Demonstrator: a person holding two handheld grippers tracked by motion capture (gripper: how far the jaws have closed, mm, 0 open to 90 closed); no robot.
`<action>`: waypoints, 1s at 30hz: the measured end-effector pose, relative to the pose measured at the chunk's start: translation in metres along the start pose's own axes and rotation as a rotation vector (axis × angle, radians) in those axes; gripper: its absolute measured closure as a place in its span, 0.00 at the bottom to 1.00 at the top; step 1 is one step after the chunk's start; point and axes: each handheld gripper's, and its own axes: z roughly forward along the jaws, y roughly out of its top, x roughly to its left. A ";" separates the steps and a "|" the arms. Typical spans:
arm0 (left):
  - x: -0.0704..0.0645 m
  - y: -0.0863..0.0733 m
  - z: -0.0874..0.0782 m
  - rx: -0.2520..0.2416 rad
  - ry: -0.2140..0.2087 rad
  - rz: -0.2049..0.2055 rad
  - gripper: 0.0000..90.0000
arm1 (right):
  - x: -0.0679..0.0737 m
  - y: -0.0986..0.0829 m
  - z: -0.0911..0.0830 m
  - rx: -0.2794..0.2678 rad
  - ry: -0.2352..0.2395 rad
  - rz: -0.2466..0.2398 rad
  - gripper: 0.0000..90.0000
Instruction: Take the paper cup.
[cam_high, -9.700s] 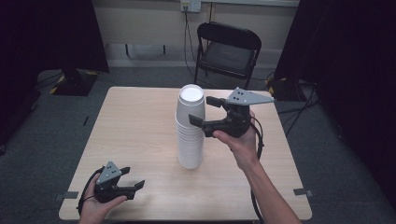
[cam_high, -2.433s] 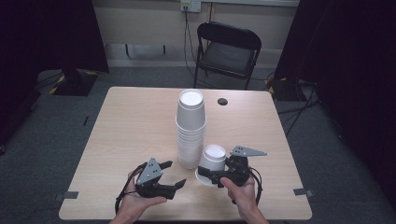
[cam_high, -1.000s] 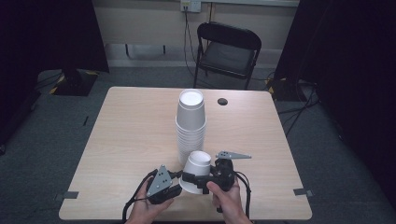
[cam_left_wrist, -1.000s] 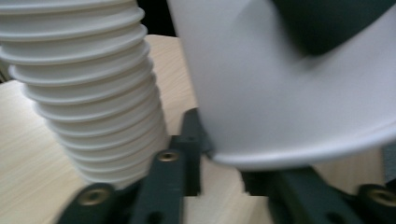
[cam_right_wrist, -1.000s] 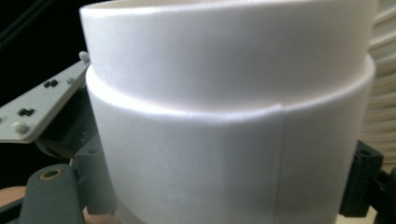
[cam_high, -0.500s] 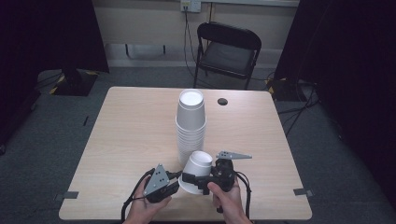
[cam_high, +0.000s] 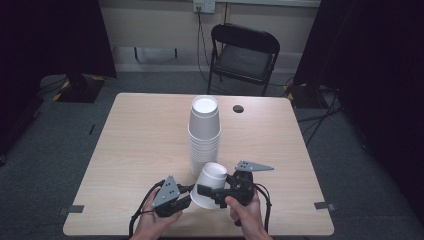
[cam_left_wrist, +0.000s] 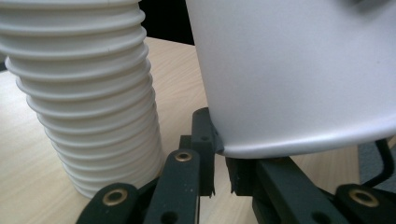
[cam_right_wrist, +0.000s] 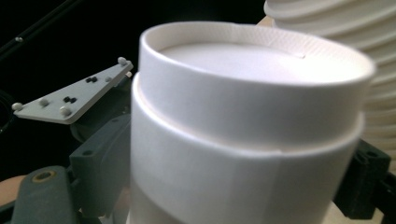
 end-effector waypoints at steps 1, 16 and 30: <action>0.000 0.000 -0.001 0.004 -0.001 -0.006 0.92 | 0.000 0.001 -0.001 -0.004 -0.005 -0.005 0.15; 0.009 0.004 -0.010 0.122 -0.054 -0.103 0.92 | -0.007 0.013 -0.021 -0.077 -0.020 -0.038 0.15; 0.020 -0.002 -0.005 0.265 -0.022 -0.173 0.92 | 0.005 0.026 -0.033 -0.016 -0.050 -0.246 0.27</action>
